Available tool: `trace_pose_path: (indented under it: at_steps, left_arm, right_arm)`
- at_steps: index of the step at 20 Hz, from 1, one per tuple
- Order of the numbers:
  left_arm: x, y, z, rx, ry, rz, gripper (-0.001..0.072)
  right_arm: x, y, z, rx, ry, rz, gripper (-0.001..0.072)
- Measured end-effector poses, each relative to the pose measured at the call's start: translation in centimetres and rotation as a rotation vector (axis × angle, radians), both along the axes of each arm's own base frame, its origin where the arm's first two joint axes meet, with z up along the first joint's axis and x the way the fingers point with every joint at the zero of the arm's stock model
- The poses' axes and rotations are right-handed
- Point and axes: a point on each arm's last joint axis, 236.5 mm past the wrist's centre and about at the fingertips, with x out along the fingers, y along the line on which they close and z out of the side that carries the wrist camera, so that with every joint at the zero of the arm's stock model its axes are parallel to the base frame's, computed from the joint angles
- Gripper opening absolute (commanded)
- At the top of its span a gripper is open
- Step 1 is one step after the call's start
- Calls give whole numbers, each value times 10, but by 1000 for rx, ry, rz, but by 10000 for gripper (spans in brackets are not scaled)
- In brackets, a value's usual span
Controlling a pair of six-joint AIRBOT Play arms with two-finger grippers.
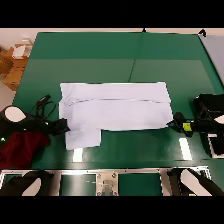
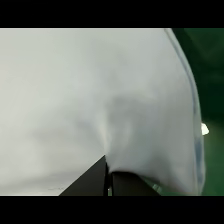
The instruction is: Fold the shirts.
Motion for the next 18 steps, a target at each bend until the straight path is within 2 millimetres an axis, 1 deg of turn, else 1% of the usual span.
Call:
trace_pose_path:
  at_steps: [1,4,5,7,8,10,12,14,15,16,17,18]
  left_arm:
    - [10,1,9,3,-29,2,27]
    - [48,2,34,9,-113,9,28]
    - [63,2,41,11,-138,6,27]
    - [94,0,50,2,-172,-3,28]
    - [112,-2,52,-4,-184,-8,28]
    - [147,-3,51,-5,-206,-11,27]
    - [182,-3,47,-6,-226,-5,28]
    - [214,-3,37,-6,-232,1,29]
    - [227,-3,30,-5,-233,5,46]
    - [242,-3,22,-8,-235,12,348]
    - [254,-2,17,-5,-247,23,590]
    - [267,-2,15,-12,-266,42,625]
  right_arm:
    - [8,-2,10,-7,-23,6,14]
    - [40,-3,39,-35,-108,38,15]
    - [54,-3,47,-42,-138,46,15]
    - [81,-1,56,-51,-176,62,15]
    - [97,0,60,-51,-195,64,15]
    - [129,1,60,-49,-217,71,15]
    - [162,1,56,-44,-230,72,15]
    - [191,0,44,-32,-229,71,15]
    - [205,1,36,-23,-225,71,16]
    - [219,0,30,-15,-228,63,33]
    - [233,0,22,-6,-232,56,199]
    - [246,-1,16,-1,-236,49,399]
